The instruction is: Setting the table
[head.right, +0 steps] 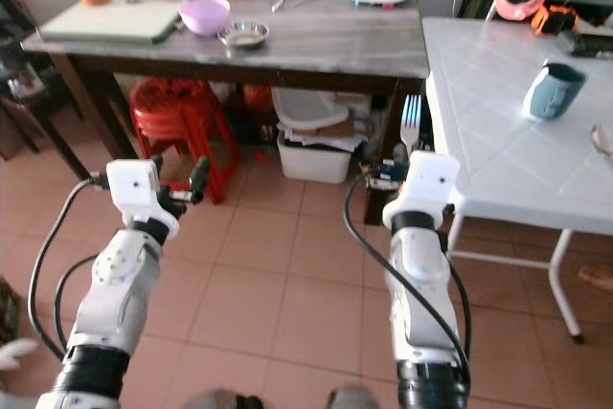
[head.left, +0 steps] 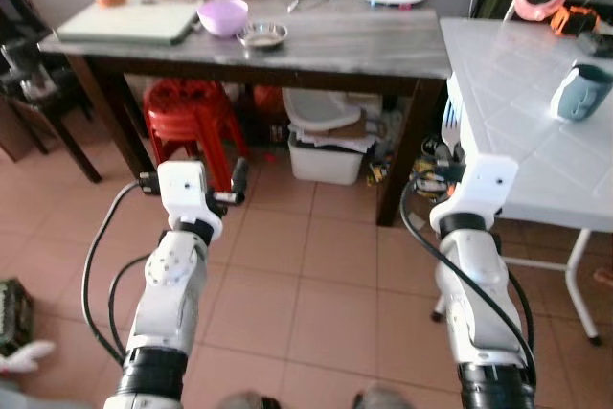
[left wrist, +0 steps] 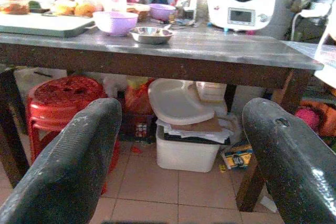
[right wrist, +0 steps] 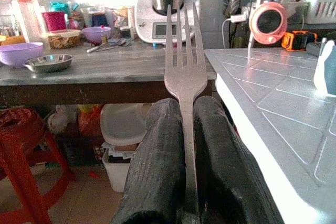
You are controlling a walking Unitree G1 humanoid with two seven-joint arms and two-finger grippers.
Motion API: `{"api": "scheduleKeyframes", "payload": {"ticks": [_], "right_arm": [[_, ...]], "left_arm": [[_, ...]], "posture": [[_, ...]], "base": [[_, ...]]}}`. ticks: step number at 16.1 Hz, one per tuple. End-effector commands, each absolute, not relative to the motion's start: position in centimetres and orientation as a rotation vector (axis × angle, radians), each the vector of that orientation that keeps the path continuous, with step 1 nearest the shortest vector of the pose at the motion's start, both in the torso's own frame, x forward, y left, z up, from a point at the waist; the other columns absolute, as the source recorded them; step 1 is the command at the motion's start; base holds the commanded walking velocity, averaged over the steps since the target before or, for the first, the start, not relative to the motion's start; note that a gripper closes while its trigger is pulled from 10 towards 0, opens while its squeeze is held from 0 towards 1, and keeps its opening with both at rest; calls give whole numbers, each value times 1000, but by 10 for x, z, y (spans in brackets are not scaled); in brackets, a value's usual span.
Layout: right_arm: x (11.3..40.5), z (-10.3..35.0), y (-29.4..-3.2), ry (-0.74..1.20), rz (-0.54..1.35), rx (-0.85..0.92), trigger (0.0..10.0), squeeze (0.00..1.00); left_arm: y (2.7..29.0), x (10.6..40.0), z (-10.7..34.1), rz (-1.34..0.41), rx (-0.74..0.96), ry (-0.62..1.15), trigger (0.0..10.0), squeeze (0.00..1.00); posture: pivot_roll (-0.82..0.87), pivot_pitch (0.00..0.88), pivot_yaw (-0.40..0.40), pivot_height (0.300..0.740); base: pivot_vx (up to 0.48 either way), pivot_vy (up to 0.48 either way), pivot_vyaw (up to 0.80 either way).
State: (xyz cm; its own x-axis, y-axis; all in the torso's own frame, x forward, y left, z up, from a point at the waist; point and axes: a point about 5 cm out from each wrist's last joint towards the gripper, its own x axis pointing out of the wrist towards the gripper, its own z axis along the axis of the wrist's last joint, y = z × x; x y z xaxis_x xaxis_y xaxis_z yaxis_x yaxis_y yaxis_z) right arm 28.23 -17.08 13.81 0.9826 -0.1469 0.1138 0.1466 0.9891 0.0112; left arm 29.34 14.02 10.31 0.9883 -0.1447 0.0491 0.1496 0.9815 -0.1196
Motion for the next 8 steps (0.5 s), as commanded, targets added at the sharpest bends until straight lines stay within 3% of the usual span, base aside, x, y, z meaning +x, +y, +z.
{"api": "scheduleKeyframes", "payload": {"ticks": [1,8], "right_arm": [[283,143,-172,-135,-153,10,10000,0],[284,143,-173,-139,-151,6,10000,0]], "left_arm": [[135,295,109,-169,-124,-56,10000,0],[131,293,111,-179,-134,-77,10000,0]], "posture": [[-38,0,49,740],[-35,0,47,740]], "base": [[0,454,0],[0,438,0]]}}
